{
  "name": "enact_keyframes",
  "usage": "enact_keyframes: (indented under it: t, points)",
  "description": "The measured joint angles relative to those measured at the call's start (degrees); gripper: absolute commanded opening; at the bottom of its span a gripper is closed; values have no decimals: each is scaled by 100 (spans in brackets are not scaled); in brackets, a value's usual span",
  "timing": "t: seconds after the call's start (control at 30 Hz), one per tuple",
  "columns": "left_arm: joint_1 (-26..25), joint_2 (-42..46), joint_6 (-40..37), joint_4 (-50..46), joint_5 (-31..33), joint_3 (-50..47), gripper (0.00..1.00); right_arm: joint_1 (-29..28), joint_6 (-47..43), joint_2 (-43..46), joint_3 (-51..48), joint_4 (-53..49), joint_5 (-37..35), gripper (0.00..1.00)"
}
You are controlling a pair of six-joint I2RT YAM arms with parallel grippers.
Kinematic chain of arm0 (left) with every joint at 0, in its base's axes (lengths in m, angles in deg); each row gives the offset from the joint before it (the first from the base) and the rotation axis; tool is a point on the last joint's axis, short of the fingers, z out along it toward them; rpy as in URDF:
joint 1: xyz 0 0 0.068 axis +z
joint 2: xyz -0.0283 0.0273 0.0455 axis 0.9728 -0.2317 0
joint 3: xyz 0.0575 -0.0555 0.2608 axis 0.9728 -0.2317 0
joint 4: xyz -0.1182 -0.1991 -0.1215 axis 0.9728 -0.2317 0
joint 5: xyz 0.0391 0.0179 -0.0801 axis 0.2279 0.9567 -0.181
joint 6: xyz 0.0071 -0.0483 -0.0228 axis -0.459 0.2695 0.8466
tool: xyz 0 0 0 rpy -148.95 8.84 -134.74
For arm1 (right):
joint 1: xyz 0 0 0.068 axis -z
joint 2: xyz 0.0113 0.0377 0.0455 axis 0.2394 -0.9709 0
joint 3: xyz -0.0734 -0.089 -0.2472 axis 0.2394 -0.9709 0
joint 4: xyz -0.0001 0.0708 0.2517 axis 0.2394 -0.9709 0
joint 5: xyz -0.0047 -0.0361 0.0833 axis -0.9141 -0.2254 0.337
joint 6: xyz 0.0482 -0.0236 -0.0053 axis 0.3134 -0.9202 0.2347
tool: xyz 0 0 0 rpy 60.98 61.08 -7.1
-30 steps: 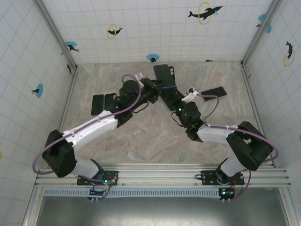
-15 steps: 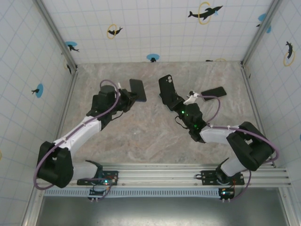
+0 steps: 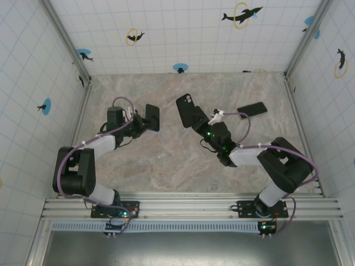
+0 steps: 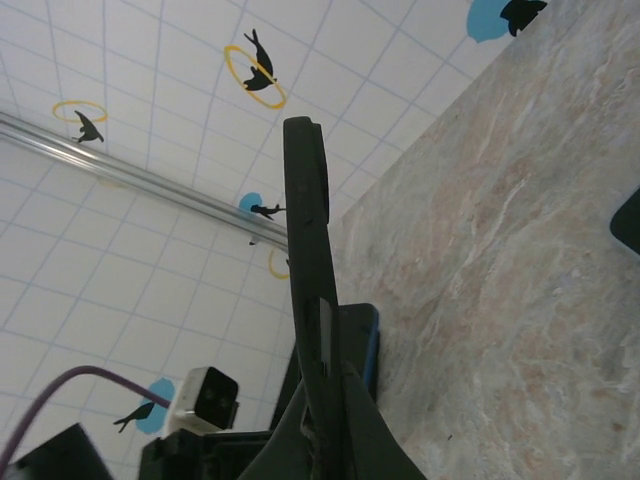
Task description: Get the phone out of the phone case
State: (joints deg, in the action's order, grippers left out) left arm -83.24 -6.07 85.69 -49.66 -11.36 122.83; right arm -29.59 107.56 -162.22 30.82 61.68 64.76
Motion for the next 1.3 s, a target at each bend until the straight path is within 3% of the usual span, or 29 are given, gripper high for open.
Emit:
enact_keyframes:
  t: [0.33, 0.8, 1.03, 1.17, 1.3]
  points:
    - [136, -1141, -118, 866, -520, -4, 0, -142, 129, -330, 166, 122, 44, 0]
    - [256, -2022, 155, 1523, -479, 313, 0, -192, 201, -485, 208, 146, 76, 0]
    - [262, -2199, 201, 1569, -426, 509, 11, -192, 249, -503, 208, 149, 107, 0]
    - [262, -2201, 188, 1429, -365, 579, 31, -190, 278, -503, 210, 146, 151, 0]
    - [262, -2199, 168, 1082, -238, 664, 37, -190, 295, -503, 208, 149, 170, 0]
